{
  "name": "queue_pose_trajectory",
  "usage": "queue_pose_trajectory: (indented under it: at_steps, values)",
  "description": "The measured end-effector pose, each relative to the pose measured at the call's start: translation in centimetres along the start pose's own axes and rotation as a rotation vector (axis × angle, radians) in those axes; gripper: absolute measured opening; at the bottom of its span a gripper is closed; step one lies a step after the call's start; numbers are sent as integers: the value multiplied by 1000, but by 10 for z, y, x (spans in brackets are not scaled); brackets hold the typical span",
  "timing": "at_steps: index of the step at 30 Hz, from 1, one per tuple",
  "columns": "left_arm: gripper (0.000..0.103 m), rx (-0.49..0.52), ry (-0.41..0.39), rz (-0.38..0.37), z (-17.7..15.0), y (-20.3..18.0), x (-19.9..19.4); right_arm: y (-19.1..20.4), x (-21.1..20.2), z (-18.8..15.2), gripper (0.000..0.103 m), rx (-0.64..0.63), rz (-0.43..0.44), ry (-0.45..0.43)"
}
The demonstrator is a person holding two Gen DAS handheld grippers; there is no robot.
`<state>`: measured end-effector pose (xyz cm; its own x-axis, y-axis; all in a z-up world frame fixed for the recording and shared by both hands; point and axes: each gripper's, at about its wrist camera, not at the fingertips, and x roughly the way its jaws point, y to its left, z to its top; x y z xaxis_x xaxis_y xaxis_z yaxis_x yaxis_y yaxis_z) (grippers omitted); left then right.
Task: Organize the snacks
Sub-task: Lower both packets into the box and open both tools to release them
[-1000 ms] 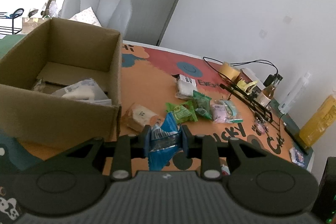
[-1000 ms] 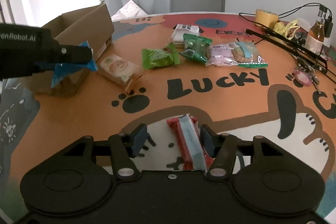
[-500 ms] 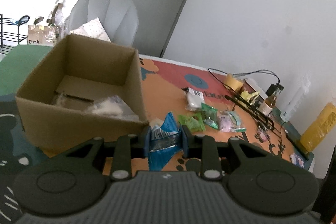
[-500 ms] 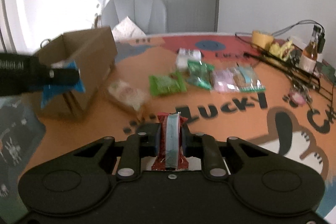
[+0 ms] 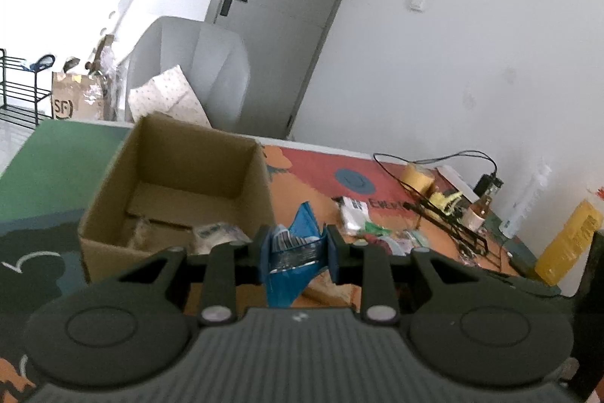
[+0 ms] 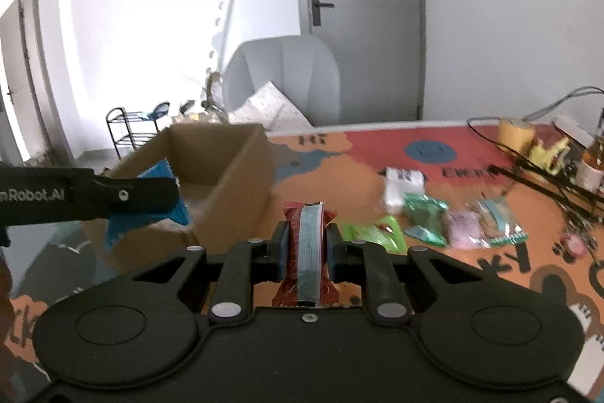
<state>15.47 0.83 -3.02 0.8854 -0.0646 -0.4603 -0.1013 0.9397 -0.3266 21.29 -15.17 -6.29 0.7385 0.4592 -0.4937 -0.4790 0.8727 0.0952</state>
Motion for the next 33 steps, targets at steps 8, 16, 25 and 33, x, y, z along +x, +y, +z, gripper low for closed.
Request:
queue_pose_trajectory:
  at_steps: [8, 16, 25, 33]
  values:
    - [28, -20, -34, 40, 15, 25, -1, 18, 6, 14, 18, -16, 40, -19]
    - [28, -53, -54, 88, 28, 51, 4, 30, 24, 26, 18, -20, 69, -15]
    - [34, -59, -39, 134, 33, 69, 21, 44, 40, 38, 18, -9, 94, -22]
    - [65, -97, -52, 149, 34, 78, 11, 65, 52, 49, 18, -12, 161, -34]
